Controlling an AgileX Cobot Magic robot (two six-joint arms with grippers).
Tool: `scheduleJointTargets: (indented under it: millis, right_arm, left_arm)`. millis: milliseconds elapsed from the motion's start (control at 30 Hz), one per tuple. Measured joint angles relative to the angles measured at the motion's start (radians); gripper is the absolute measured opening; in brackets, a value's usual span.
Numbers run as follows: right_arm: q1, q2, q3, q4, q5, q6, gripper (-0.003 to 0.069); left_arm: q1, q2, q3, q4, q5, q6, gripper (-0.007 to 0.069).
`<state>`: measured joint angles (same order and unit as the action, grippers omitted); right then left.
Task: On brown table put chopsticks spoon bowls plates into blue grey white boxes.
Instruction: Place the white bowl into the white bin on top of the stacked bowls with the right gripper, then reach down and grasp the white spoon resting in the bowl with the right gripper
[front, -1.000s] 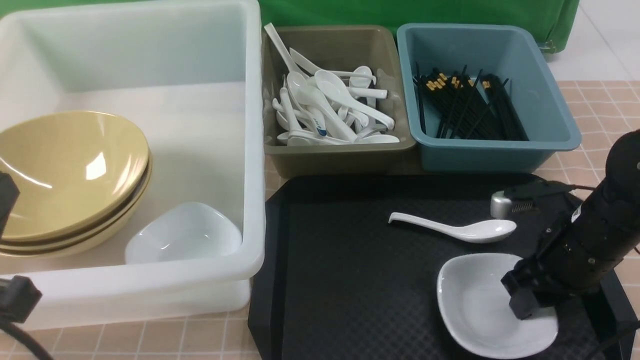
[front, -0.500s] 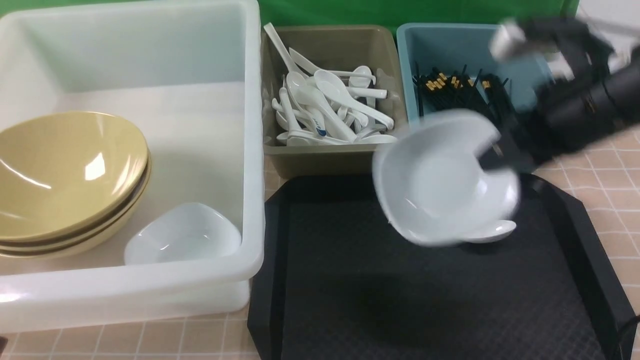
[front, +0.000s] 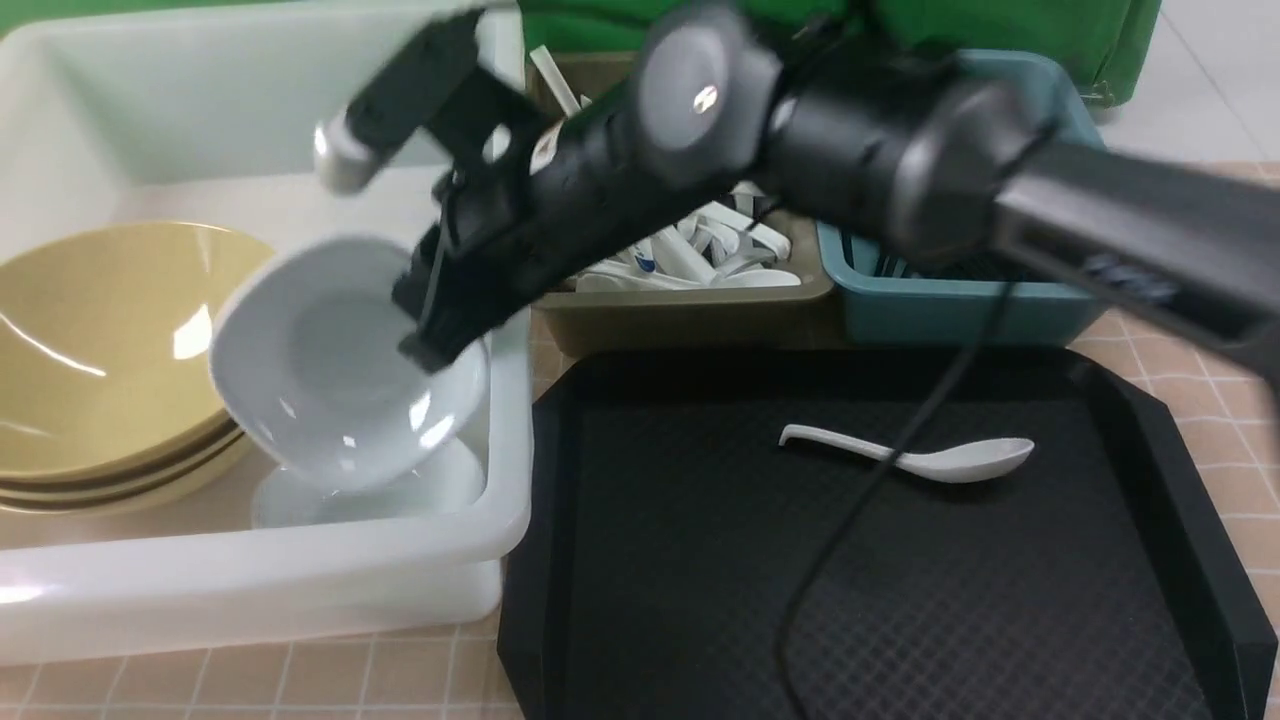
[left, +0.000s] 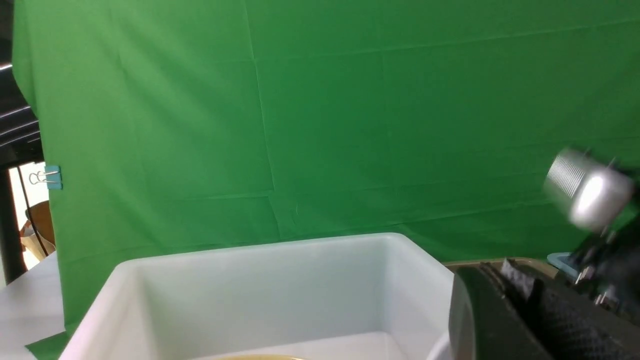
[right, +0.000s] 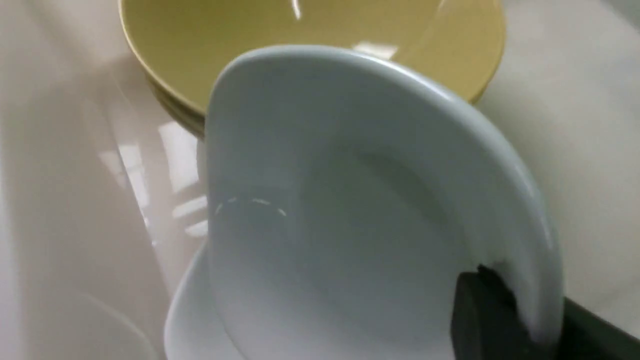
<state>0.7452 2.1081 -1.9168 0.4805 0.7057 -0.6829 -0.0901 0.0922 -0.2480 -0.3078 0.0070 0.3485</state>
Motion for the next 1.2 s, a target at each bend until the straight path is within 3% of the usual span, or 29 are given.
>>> scheduleJointTargets:
  millis: [133, 233, 333, 367, 400, 500, 567, 733, 833, 967, 1200]
  right_arm:
    - [0.005, 0.064, -0.052, 0.007, 0.068, -0.006, 0.0127]
    - [0.005, 0.057, -0.066, -0.027, 0.116, -0.002, 0.0256]
    - [0.002, 0.031, -0.095, -0.127, 0.208, 0.014, 0.0343]
    - [-0.003, 0.003, -0.125, -0.222, 0.279, 0.046, 0.0379]
    - [-0.004, -0.002, -0.129, -0.235, 0.290, 0.052, 0.0379]
    - [-0.064, -0.088, -0.151, -0.496, 0.493, 0.198, 0.0405]
    - [-0.139, -0.135, -0.122, -0.547, 0.515, 0.288, 0.0405]
    - [-0.367, -0.214, 0.120, -0.527, 0.519, 0.370, 0.0405]
    - [-0.432, -0.204, 0.317, -0.520, 0.515, 0.372, 0.0405]
    - [-0.445, -0.179, 0.481, -0.507, 0.414, 0.372, 0.0405]
    - [-0.446, -0.142, 0.523, -0.460, 0.355, 0.364, 0.0405]
  left_arm:
    - [0.000, 0.000, 0.000, 0.000, 0.005, 0.000, 0.0001]
    - [0.000, 0.000, 0.004, 0.000, 0.006, 0.000, 0.0001]
    - [0.000, 0.000, 0.004, 0.000, 0.011, 0.000, 0.0001]
    - [0.000, 0.000, 0.004, 0.000, 0.015, 0.000, 0.0001]
    - [0.000, 0.000, 0.004, 0.000, 0.015, 0.000, 0.0001]
    - [0.000, 0.000, 0.004, 0.000, 0.021, 0.000, 0.0001]
    - [0.000, 0.000, 0.004, 0.000, 0.025, -0.004, 0.0001]
    - [0.000, 0.000, 0.004, 0.000, 0.026, -0.004, 0.0001]
    - [0.000, 0.000, 0.004, 0.000, 0.026, -0.006, 0.0001]
    - [0.000, 0.000, 0.004, 0.000, 0.026, -0.006, 0.0001]
    - [0.000, 0.000, 0.007, 0.000, 0.024, -0.007, 0.0001]
